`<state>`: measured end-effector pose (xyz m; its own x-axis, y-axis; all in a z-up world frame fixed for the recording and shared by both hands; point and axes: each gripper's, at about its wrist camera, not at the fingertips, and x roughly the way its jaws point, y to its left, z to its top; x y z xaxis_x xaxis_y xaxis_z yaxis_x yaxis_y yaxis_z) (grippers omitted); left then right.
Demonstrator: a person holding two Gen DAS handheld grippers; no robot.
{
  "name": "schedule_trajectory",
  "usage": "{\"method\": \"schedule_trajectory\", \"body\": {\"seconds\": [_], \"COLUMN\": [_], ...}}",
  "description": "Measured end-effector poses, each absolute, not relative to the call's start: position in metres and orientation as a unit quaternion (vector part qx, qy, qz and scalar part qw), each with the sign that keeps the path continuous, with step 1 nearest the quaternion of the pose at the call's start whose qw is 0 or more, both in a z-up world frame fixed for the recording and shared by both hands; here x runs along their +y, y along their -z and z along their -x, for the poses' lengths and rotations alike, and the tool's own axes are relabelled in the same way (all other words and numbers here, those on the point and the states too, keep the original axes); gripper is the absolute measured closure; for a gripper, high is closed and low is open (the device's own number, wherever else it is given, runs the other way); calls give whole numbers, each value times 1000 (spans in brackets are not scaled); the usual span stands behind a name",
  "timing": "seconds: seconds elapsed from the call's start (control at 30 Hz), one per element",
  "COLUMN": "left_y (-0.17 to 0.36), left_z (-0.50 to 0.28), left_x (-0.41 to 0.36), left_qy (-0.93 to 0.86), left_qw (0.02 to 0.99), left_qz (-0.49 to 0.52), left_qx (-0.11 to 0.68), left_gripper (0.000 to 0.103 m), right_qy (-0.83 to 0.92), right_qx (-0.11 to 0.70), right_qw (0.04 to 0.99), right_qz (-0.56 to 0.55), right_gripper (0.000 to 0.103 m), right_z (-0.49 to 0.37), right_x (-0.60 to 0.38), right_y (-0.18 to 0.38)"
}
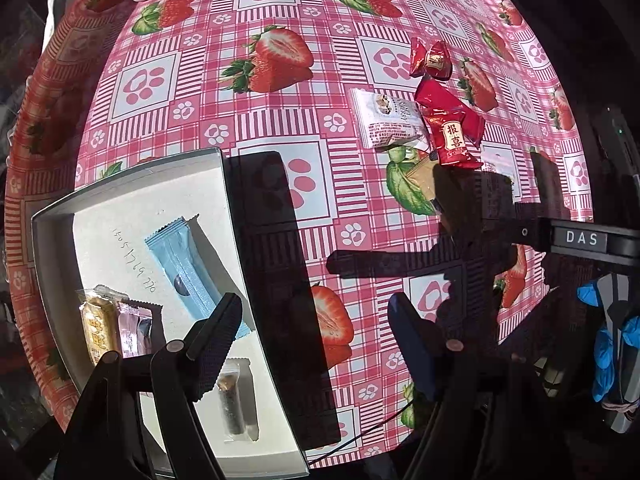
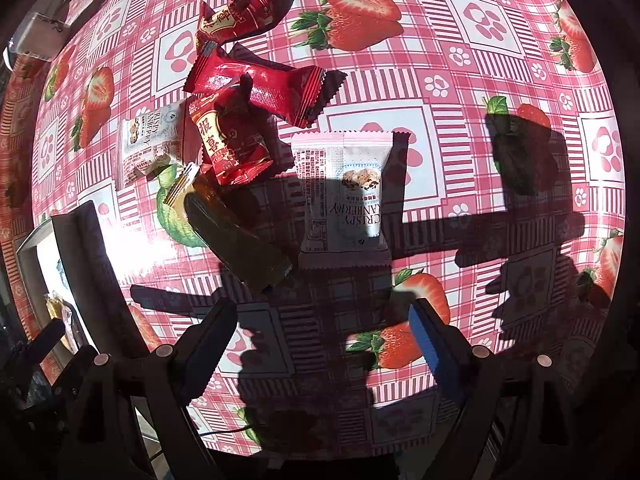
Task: Organize snacks
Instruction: 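Move both tools back over the snack pile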
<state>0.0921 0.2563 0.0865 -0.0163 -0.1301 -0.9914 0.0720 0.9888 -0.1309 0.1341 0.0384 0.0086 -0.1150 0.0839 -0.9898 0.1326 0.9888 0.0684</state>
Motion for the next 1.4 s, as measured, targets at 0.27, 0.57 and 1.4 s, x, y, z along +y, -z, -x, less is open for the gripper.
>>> {"method": "schedule_trajectory", "body": {"seconds": [0.27, 0.57, 1.4], "left_y": [-75, -44, -21], "left_z": [-141, -158, -210], "left_x": [239, 181, 178], "left_qy": [49, 76, 119], "left_qw": [703, 722, 718], "left_qz": [22, -189, -123], "left_qx": [709, 661, 675], "left_gripper": [25, 25, 47], "right_qy": [12, -11, 6], "right_qx": [725, 715, 737], "right_qw": [684, 699, 674], "right_qz": [-82, 3, -52], "right_gripper": [14, 14, 14], "right_z": [-189, -238, -168], "right_x": [34, 31, 2], "right_y": [-2, 6, 47]}}
